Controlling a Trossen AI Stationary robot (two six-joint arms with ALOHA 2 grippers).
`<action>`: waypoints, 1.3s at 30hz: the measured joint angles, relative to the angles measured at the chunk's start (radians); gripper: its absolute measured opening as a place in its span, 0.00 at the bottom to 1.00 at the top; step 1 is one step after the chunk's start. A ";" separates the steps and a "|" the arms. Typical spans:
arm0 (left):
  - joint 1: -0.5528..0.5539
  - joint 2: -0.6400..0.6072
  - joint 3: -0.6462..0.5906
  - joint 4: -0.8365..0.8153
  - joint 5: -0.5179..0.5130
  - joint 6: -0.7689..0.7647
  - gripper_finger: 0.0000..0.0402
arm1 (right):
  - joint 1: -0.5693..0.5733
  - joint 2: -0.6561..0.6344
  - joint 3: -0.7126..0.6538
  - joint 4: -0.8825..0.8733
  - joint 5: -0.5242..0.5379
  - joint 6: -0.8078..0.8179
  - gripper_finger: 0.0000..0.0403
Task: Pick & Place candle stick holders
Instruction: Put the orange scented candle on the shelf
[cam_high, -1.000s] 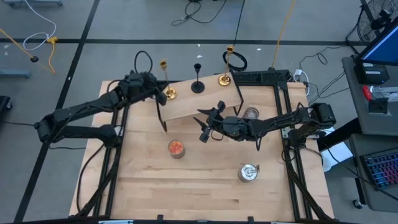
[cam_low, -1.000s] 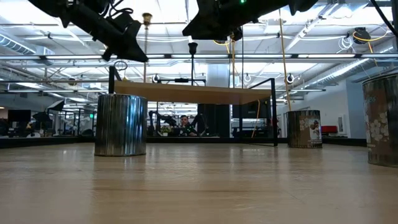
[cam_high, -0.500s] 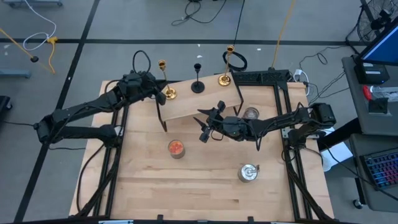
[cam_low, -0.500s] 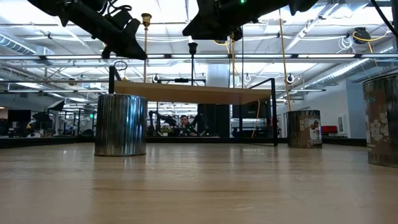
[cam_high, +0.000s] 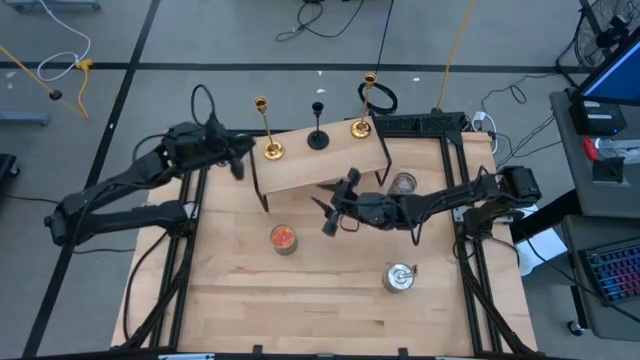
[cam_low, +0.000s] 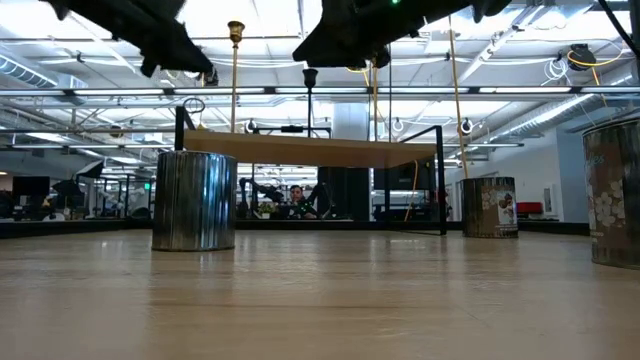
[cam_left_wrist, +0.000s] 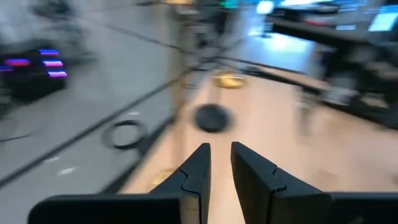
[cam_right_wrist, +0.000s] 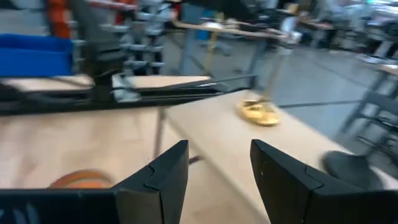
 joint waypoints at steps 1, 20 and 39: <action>0.000 -0.015 0.000 -0.014 0.063 -0.003 0.17 | 0.010 0.000 0.000 -0.002 -0.024 0.000 0.42; -0.631 -0.050 0.000 -0.168 0.222 0.111 0.17 | 0.212 0.000 0.000 -0.060 -0.104 0.054 0.42; -0.909 0.347 0.000 -0.152 -0.034 0.063 0.17 | 0.221 0.000 0.000 -0.067 -0.103 0.062 0.42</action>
